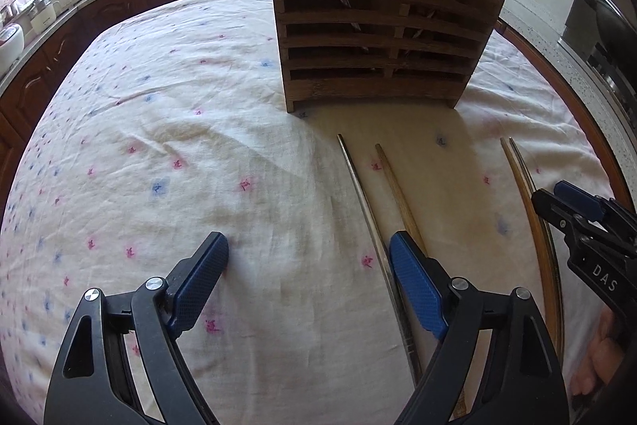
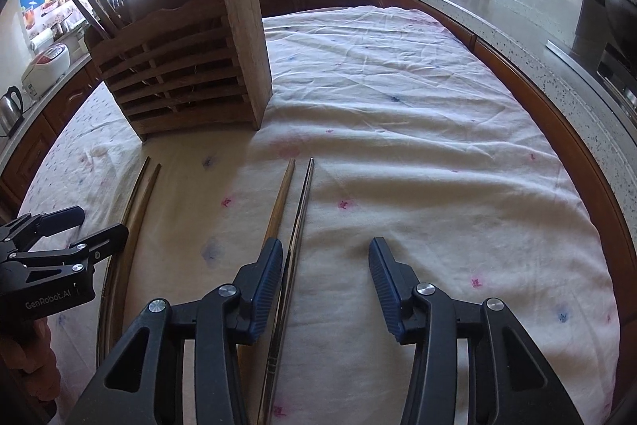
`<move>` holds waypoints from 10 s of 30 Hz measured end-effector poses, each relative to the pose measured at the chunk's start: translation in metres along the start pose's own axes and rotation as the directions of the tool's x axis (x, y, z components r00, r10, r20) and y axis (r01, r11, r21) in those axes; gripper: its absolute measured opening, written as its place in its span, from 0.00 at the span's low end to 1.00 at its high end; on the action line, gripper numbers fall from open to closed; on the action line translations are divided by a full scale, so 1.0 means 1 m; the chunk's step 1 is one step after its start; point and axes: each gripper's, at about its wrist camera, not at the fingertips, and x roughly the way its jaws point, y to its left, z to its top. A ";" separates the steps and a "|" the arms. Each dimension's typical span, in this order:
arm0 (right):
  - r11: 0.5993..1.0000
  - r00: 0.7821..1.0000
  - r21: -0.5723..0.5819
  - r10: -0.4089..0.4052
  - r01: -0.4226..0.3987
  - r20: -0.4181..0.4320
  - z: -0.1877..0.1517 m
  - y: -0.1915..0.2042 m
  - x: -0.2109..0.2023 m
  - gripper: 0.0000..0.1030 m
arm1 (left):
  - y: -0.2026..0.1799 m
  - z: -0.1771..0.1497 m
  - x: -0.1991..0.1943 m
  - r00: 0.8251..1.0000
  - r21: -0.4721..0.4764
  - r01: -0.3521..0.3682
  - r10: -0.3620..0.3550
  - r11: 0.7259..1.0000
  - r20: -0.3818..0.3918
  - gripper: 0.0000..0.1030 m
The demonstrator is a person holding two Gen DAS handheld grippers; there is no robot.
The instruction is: Organize utensils
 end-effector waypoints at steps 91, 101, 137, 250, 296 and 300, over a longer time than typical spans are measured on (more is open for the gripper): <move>0.970 0.870 0.072 0.174 -0.232 0.461 0.049 -0.035 -0.194 0.04 | -0.039 0.029 0.008 0.988 0.029 0.149 -0.148 0.988 -0.034 0.21; 0.966 0.863 0.081 0.179 -0.245 0.473 0.047 -0.041 -0.200 0.04 | -0.019 0.024 -0.033 0.977 0.009 0.209 -0.210 0.978 0.049 0.05; 0.954 0.767 -0.016 0.250 -0.299 0.591 0.115 0.007 -0.212 0.04 | 0.060 0.091 -0.222 0.836 -0.018 0.271 -0.226 0.962 0.501 0.05; 0.995 0.784 -0.049 0.096 -0.083 0.614 -0.091 0.030 -0.175 1.00 | 0.040 -0.120 -0.191 0.789 -0.152 -0.113 0.182 0.982 0.587 1.00; 0.996 0.785 -0.048 0.089 -0.075 0.613 -0.124 0.033 -0.172 1.00 | 0.036 -0.162 -0.191 0.784 -0.161 -0.113 0.188 0.980 0.592 1.00; 0.996 0.784 -0.047 0.088 -0.075 0.614 -0.123 0.032 -0.172 1.00 | 0.033 -0.162 -0.191 0.784 -0.155 -0.117 0.187 0.981 0.592 1.00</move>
